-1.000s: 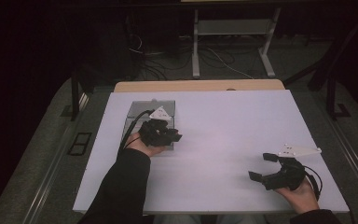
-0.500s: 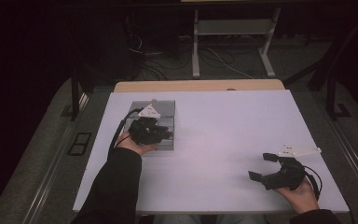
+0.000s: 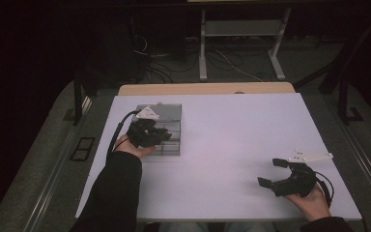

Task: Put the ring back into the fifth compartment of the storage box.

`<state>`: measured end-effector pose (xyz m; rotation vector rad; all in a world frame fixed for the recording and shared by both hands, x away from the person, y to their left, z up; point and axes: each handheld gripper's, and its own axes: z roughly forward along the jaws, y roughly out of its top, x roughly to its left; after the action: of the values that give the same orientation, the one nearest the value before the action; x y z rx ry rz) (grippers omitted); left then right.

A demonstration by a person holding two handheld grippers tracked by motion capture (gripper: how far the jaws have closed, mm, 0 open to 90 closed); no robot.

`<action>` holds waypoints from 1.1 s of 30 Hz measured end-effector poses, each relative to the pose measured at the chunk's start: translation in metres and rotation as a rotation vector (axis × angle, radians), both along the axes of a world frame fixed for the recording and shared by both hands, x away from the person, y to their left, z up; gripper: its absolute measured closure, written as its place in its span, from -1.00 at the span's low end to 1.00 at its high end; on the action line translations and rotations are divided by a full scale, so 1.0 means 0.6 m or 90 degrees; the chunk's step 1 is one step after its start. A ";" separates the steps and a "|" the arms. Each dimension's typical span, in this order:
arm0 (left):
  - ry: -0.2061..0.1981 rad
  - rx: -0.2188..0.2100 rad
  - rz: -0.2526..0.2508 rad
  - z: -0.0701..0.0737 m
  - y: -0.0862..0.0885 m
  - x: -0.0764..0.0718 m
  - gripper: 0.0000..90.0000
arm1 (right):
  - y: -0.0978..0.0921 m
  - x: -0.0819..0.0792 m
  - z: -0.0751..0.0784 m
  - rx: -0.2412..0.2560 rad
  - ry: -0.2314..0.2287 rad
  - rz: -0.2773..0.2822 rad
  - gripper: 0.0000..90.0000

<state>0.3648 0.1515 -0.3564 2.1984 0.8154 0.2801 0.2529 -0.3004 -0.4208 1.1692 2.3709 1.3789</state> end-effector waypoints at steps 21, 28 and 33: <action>0.014 -0.014 0.067 -0.011 0.045 0.038 0.57 | 0.000 0.001 -0.001 -0.003 0.000 0.001 -0.99; 0.021 -0.020 0.085 -0.019 0.056 0.050 0.57 | 0.000 0.001 -0.001 -0.004 0.000 0.000 -0.99; 0.025 -0.022 0.101 -0.028 0.060 0.059 0.57 | 0.000 0.001 -0.001 -0.004 0.000 0.001 -0.99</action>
<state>0.4003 0.1875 -0.3733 2.1157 1.0116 0.2984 0.2536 -0.3002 -0.4214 1.1658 2.3751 1.3700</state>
